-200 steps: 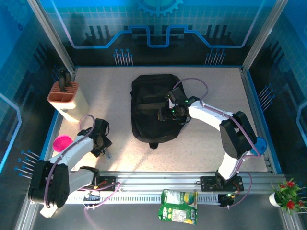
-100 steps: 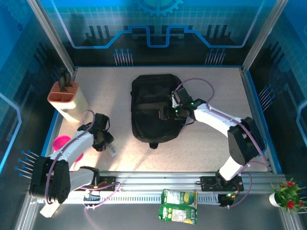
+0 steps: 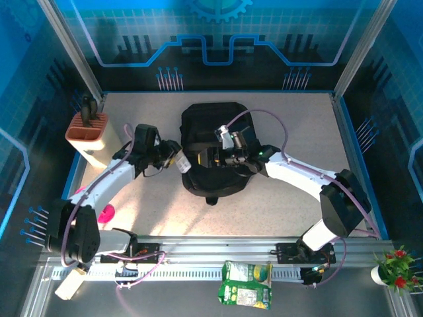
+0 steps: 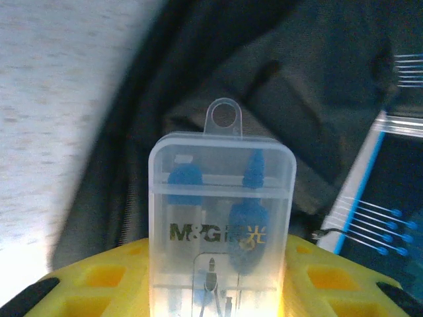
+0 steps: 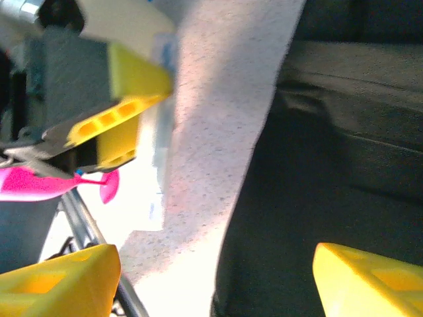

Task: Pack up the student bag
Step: Pass the loose stationery.

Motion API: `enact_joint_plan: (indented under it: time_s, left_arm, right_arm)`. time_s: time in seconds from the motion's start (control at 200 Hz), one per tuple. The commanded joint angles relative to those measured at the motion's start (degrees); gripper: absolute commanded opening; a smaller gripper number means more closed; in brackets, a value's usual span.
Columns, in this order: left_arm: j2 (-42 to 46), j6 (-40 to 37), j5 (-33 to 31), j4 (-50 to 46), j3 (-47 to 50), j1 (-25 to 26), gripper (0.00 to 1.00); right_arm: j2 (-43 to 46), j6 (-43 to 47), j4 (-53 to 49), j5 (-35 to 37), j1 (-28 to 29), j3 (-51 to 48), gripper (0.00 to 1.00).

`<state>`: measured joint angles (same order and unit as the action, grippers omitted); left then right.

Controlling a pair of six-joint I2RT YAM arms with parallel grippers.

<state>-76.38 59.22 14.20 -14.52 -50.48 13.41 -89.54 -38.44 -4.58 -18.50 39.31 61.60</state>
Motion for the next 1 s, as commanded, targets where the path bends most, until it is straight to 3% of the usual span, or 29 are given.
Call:
enact_joint_plan:
  time_s: [0.0, 0.385, 0.53, 0.58, 0.665, 0.8, 0.996]
  left_arm:
    - [-2.54, 5.2, 4.64, 7.38, -2.41, 1.25, 0.37]
    - [-6.37, 8.52, 6.88, 11.56, -4.96, 2.22, 0.39]
    - [-6.69, 8.78, 7.43, 12.02, -5.32, 2.32, 0.4]
    - [-6.76, 8.03, 7.51, 11.73, -5.7, 2.32, 0.45]
    - [-6.72, 4.85, 6.5, 9.4, -7.17, 2.07, 0.62]
    - [-7.16, -3.81, 3.91, 6.14, -10.12, 1.82, 0.76]
    - [-14.57, -16.33, 5.98, 0.19, -18.94, 2.1, 0.77]
  right_arm:
    - [-1.92, -1.53, 3.67, -2.32, 1.42, 2.0, 0.76]
    - [-9.37, -3.77, 4.14, -2.07, 2.08, 7.55, 0.56]
    - [-11.47, -5.77, 3.84, -2.1, 1.35, 9.71, 0.3]
    - [-11.5, -6.58, 4.18, -2.56, 0.59, 9.64, 0.21]
    - [-10.27, -6.75, 4.42, -2.68, -0.69, 8.23, 0.13]
    - [-5.97, -4.93, 2.26, -3.62, -3.42, 4.05, 0.1]
    - [2.89, -1.74, -5.71, -7.17, -9.44, -4.15, 0.1]
